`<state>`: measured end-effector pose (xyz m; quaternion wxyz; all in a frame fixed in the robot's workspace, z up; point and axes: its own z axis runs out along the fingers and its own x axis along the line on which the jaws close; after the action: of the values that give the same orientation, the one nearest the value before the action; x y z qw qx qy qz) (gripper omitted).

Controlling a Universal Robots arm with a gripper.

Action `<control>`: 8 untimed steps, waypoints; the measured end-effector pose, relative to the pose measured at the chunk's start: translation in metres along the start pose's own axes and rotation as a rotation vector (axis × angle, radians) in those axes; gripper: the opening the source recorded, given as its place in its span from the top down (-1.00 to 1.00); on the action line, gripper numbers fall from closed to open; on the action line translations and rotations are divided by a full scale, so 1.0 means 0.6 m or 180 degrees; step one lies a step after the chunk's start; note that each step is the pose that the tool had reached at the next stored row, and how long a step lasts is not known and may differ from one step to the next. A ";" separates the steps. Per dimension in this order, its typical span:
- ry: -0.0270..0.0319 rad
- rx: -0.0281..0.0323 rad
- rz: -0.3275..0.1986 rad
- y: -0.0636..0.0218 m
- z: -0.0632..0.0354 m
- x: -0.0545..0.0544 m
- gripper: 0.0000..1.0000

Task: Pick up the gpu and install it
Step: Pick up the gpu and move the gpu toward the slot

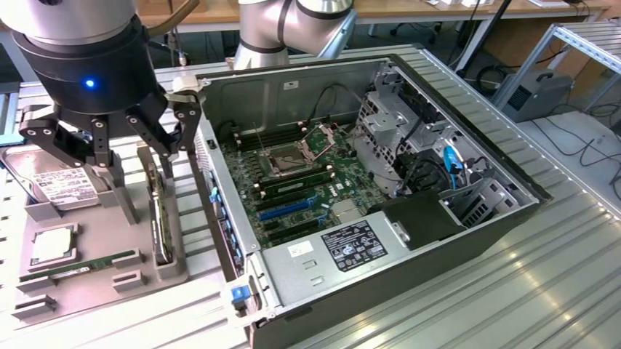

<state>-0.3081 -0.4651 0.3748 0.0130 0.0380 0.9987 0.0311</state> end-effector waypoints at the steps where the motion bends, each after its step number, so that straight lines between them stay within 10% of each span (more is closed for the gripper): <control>1: 0.0000 0.0000 0.0000 0.000 0.000 0.000 -0.08; 8: 0.0000 0.0000 0.0000 0.000 0.004 0.000 -0.08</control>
<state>-0.3081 -0.4651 0.3726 0.0130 0.0380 0.9987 0.0312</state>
